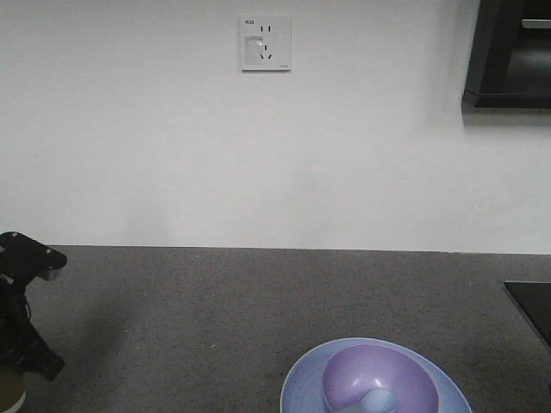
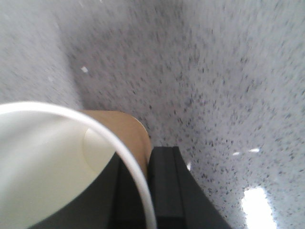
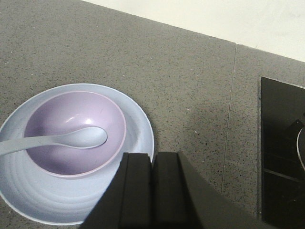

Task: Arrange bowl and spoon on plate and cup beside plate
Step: 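Raise the left gripper and move it toward the brown paper cup, then lower the left gripper around the brown paper cup and grasp it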

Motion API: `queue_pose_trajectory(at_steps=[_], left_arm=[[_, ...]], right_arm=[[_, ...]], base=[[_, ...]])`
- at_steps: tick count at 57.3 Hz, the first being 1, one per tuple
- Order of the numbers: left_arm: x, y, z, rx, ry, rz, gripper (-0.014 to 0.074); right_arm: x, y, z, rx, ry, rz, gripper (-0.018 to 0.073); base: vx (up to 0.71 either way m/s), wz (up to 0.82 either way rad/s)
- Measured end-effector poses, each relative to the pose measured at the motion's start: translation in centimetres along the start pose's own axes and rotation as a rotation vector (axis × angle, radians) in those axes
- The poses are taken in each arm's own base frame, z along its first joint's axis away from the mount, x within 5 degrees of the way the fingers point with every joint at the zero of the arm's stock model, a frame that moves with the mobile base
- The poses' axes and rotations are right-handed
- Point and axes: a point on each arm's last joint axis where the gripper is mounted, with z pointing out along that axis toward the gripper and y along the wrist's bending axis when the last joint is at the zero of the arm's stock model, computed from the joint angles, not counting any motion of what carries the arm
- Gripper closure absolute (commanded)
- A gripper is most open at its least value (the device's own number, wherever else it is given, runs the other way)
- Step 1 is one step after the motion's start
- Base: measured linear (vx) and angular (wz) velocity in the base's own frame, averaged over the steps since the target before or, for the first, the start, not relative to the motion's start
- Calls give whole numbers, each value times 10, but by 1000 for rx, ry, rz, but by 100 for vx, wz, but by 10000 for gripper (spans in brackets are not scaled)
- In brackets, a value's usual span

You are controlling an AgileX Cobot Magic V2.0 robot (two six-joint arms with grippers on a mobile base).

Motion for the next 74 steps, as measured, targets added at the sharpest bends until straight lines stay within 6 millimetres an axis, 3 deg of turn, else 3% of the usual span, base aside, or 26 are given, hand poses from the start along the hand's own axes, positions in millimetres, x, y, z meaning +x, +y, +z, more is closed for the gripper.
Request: queue_pose_trajectory(at_steps=[13,20,27,41,49,61,74], left_arm=[[-23,-18,-69,5,-160,97,601],[-38,-43,-103,48,-248,174,600],[-48,-75,-116,117,-296,252,600],[-60,-155,-84,237,-207,398,600],[-64,-187,-69,274,-197,416,600],[-66,-212,-52,292,-171,430,599],[-66,-220,-41,294,-142,440,599]], right_arm=[[0,0,0,0,0,0,568],[0,0,0,0,-1,0,568],[0,0,0,0,-1,0,568],[0,0,0,0,-1,0,568],[0,0,0,0,-1,0,568],[0,0,0,0,-1,0,568],[0,0,0,0,0,0,568]], base=[[0,0],[0,0],[0,0],[0,0],[0,0],[0,0],[0,0]])
